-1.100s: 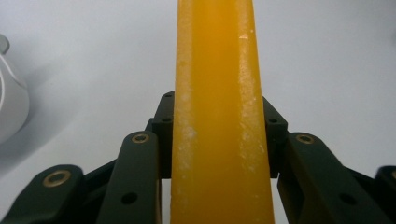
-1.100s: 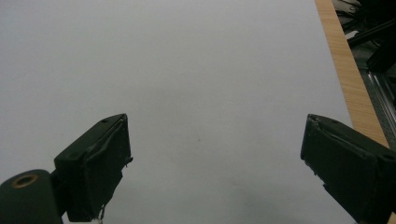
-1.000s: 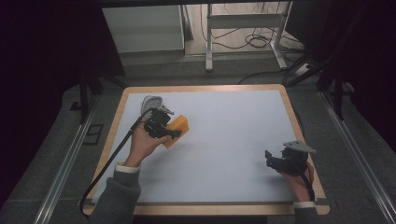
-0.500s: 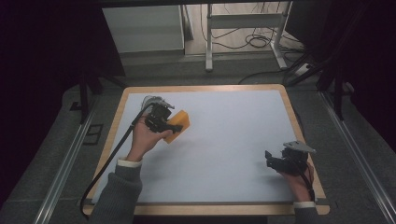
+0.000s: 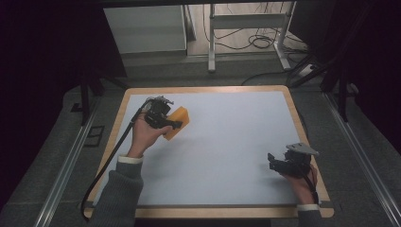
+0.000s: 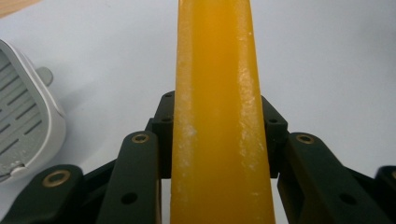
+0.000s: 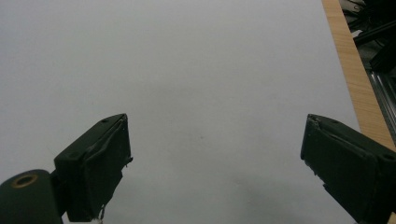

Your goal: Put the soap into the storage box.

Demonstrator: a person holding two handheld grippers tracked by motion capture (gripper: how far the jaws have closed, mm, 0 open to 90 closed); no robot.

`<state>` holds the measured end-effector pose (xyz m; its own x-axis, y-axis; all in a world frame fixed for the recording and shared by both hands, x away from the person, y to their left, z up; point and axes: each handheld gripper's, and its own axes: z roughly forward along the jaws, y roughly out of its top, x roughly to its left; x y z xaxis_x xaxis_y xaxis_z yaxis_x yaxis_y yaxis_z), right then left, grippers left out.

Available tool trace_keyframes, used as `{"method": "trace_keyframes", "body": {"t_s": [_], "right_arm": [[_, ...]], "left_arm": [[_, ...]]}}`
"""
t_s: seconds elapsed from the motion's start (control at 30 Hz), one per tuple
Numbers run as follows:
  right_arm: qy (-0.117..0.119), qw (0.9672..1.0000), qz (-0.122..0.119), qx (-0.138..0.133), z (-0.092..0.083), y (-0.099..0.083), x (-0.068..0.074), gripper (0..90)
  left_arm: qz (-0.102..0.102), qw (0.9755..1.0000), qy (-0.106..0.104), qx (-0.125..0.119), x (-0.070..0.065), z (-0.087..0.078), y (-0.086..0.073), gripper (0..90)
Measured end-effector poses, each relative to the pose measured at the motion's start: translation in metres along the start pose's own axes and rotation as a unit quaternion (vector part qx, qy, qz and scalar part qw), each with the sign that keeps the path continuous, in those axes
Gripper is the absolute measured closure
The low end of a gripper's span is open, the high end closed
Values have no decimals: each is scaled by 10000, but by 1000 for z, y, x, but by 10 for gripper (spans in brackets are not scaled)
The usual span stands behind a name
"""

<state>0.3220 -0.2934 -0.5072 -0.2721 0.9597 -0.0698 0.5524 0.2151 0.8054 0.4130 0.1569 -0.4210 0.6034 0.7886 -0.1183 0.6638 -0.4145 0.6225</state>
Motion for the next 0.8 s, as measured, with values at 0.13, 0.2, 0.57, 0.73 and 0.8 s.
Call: {"method": "trace_keyframes", "body": {"t_s": [0.13, 0.2, 0.57, 0.73, 0.8], "right_arm": [[-5, 10000, 10, 2, 0, 0, -1, 85], [-13, 10000, 7, 7, 1, 0, -1, 85], [-24, 10000, -7, 36, 2, -1, -1, 85], [-25, 10000, -8, 50, 3, -2, -1, 85], [-29, 10000, -15, 52, 3, -2, -1, 85]], "left_arm": [[-16, 10000, 85, 9, 3, 1, 4, 612], [-71, 9999, 80, -25, 5, 2, 5, 612], [-222, 9997, 134, -35, 18, 1, 7, 612], [-318, 9993, 172, -60, 25, 2, 8, 612], [-378, 9991, 191, -93, 29, 2, 9, 613]]}}
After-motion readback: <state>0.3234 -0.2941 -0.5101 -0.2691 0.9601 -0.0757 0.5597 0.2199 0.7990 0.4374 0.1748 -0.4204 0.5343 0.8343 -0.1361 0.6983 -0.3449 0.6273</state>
